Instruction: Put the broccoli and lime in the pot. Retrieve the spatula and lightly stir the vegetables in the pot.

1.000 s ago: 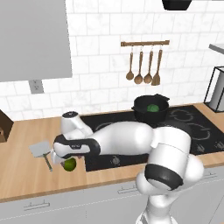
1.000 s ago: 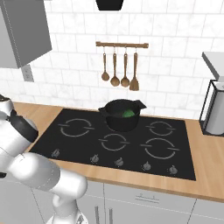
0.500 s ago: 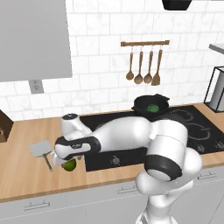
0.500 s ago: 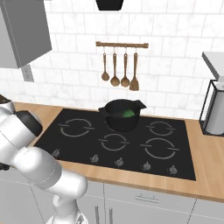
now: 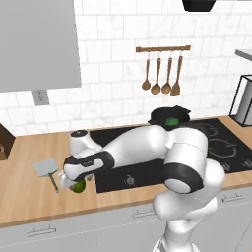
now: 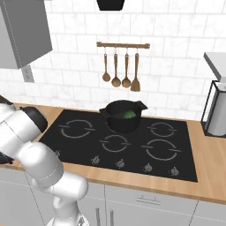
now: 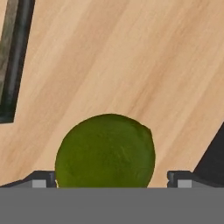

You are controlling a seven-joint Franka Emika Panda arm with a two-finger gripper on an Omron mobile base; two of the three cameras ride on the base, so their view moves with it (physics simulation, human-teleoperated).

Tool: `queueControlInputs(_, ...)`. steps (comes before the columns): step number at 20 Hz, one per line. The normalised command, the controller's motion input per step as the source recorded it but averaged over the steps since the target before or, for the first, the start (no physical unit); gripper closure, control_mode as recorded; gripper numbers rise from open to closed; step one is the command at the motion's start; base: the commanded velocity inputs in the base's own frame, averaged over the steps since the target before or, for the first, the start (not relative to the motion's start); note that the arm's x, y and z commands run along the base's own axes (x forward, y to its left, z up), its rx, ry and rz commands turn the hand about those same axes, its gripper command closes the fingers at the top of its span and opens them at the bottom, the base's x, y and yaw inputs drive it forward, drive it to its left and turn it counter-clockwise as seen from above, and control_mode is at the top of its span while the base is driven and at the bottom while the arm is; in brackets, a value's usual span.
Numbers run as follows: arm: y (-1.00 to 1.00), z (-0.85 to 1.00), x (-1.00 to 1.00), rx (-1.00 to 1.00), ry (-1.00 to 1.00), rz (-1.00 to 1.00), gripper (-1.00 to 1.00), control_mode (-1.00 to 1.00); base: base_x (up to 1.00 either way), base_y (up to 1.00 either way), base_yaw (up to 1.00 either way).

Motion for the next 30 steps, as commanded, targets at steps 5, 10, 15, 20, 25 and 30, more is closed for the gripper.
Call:
queueControlInputs(5,0.02,-0.22,0.00,0.00,0.00,0.02,-1.00,-1.00,0.00,0.00,0.00)
queueControlInputs(10,0.04,-0.28,0.00,0.00,0.00,0.02,1.00,-1.00,0.00,0.00,0.00)
queueControlInputs(15,0.00,-0.20,0.00,0.00,0.00,0.02,1.00,-1.00,0.00,0.00,0.00)
queueControlInputs(20,-0.11,0.19,-0.44,0.01,-0.01,0.00,1.00,-1.00,0.00,0.00,0.00)
queueControlInputs(25,-0.52,0.66,-0.63,0.01,-0.08,0.00,1.00,-1.00,0.00,0.00,0.00)
queueControlInputs(30,-0.70,0.70,-0.40,0.00,-0.11,0.00,1.00,-1.00,0.00,0.00,0.00)
